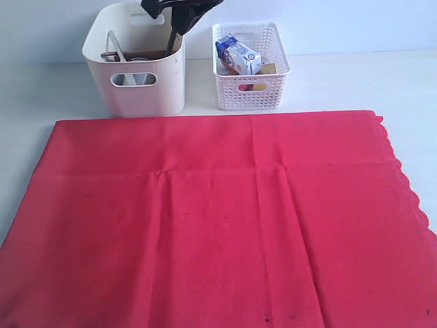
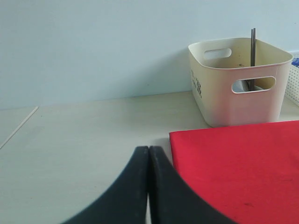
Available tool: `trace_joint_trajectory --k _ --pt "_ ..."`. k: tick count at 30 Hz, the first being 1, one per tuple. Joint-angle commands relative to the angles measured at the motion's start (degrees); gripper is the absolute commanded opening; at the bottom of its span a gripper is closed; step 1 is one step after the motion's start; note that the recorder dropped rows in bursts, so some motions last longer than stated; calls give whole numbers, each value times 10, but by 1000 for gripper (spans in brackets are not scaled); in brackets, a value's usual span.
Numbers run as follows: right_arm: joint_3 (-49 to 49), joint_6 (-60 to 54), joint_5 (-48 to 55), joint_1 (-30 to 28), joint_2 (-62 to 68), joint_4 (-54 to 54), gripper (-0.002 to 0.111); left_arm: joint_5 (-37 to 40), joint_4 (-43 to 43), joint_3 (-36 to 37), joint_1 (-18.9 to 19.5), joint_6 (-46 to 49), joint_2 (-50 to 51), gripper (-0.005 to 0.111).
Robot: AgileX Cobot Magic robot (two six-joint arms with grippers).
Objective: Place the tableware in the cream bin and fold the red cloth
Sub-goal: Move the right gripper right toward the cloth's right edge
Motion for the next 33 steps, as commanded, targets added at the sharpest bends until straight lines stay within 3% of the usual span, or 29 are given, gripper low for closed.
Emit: trace_joint_trajectory --k 1,10,19,21,27,33 --pt "51 1 0 -6 -52 -20 0 -1 -3 0 -3 -2 -4 1" --pt "199 1 -63 -6 -159 -21 0 -31 -8 0 -3 -7 -4 1" --pt "371 23 -193 -6 -266 -53 0 -223 -36 0 -3 -257 -4 1" --pt "417 39 -230 -6 -286 -66 0 -252 -32 0 -3 -258 -4 1" --pt "563 79 -370 -6 -331 -84 0 -235 -32 -12 -3 -236 20 1" --pt "677 97 -464 -6 -331 -85 0 -248 -32 -22 -3 -212 166 0"
